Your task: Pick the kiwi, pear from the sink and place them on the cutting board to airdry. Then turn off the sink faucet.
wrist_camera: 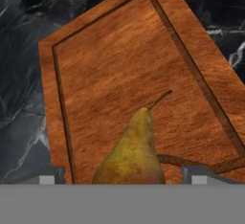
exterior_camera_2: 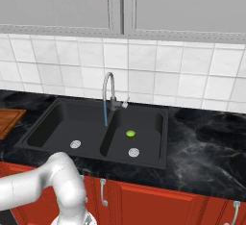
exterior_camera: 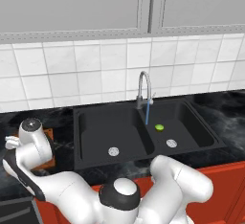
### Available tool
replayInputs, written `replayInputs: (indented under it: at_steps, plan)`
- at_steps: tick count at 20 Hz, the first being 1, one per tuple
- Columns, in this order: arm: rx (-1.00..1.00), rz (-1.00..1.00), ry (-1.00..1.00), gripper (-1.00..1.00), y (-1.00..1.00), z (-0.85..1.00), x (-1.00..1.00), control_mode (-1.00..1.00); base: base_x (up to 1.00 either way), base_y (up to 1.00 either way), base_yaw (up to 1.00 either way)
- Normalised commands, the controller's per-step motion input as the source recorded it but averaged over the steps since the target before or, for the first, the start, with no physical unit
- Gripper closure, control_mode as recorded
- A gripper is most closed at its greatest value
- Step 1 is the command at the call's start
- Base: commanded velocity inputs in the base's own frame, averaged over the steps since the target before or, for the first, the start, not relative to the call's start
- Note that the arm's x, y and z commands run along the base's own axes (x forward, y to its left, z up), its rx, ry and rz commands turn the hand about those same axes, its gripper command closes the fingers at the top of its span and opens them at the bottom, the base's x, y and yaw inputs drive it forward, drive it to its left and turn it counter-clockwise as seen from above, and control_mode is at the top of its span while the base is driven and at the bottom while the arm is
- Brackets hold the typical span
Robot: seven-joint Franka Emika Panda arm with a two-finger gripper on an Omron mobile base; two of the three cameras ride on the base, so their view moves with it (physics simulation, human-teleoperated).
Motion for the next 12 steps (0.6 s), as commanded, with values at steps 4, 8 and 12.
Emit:
replayInputs:
  at_steps: [4,8,12]
  plan:
    - [0.00,0.00,0.00,-1.00,0.00,0.09,0.00,-1.00,0.00,0.00,0.00]
    - [0.00,0.00,-0.02,-1.00,0.00,0.45,-0.13,-1.00,0.00,0.00,0.00]
    - [0.01,0.00,-0.04,-1.00,-0.04,0.71,-0.48,-1.00,0.00,0.00,0.00]
